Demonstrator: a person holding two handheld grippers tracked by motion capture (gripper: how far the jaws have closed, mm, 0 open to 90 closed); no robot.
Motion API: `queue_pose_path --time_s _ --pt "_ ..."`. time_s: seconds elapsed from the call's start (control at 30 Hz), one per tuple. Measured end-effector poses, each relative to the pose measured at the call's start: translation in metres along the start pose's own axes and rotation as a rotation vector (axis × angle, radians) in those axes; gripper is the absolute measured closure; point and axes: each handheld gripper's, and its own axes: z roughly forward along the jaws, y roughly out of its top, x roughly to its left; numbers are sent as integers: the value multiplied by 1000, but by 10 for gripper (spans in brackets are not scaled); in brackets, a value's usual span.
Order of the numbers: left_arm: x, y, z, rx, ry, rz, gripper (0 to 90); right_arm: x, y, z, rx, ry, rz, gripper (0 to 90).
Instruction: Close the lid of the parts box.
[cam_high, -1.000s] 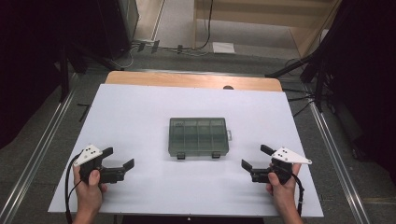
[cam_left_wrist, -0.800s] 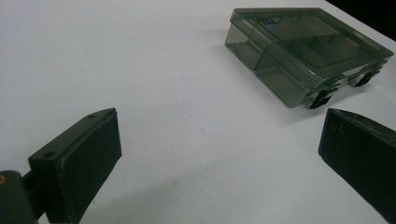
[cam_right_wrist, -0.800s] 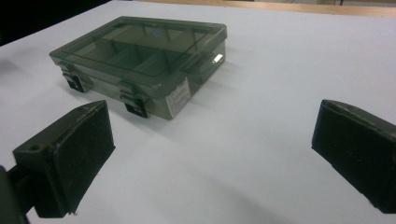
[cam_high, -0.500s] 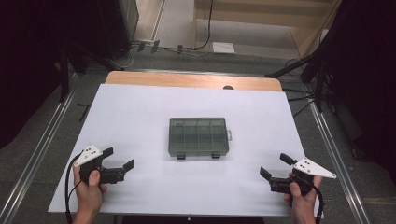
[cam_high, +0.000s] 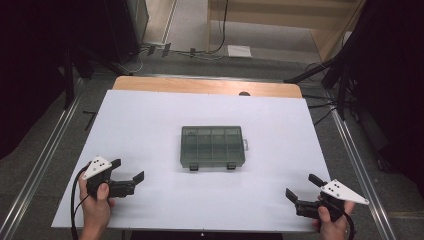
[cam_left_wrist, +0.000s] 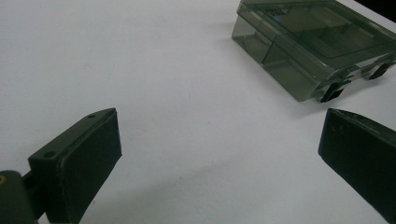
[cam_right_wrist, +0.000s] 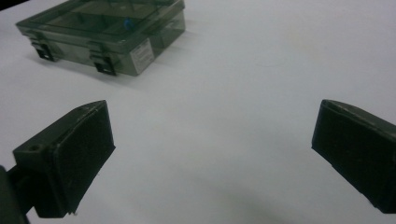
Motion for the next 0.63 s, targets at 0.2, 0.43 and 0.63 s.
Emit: queue_pose_path --time_s 0.2,0.43,0.63 --pt "0 2 -4 -18 23 2 0 -5 -4 -7 -22 -6 27 0" --pt "6 -4 -9 -17 39 -22 0 -11 -7 -6 -18 -32 47 0" --pt "7 -3 -10 -19 47 -23 0 -10 -6 -7 -27 -29 54 0"
